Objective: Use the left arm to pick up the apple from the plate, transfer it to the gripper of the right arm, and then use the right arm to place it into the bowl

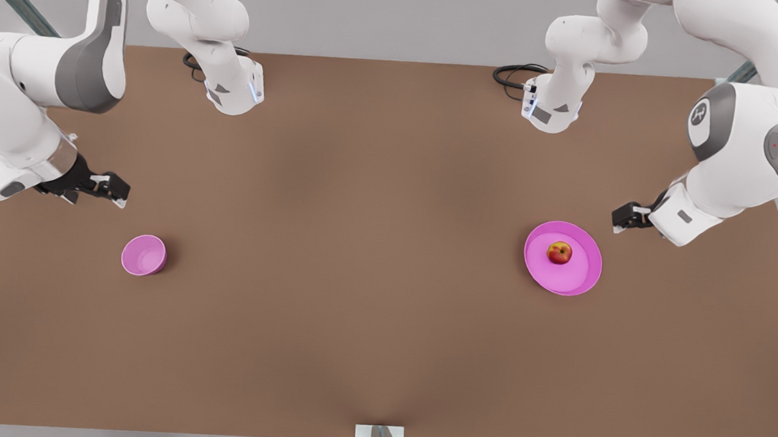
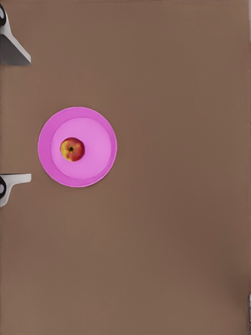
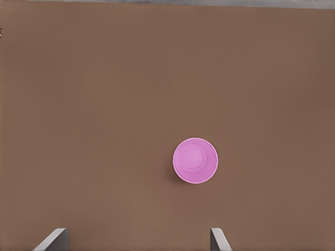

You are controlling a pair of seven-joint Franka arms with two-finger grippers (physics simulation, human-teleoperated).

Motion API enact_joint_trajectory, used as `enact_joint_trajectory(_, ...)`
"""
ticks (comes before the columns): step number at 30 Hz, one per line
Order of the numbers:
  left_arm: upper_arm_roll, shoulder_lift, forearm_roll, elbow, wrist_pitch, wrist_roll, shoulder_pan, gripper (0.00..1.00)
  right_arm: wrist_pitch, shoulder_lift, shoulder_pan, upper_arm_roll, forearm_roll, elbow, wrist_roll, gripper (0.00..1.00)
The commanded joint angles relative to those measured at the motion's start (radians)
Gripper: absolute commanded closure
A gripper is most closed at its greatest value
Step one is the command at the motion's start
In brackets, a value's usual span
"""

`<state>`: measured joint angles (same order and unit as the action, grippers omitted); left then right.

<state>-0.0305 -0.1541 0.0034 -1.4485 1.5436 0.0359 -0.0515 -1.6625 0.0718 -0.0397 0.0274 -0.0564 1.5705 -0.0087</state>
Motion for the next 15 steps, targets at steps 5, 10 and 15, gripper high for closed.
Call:
enact_joint_trajectory(5,0.0,-0.078,-0.005,-0.07,0.138,0.021,-0.036,0.0,-0.014,-0.001,-0.002,-0.001,-0.002,-0.003,-0.088,0.0)
enact_joint_trajectory(10,0.001,0.025,-0.049,-0.548,0.661,0.016,-0.033,0.0,-0.016,0.002,-0.003,-0.001,0.0,-0.001,-0.089,0.0)
enact_joint_trajectory(15,0.004,0.001,-0.049,-0.777,0.977,-0.022,-0.025,0.0,-0.016,0.002,-0.003,-0.001,0.0,-0.003,-0.089,0.0)
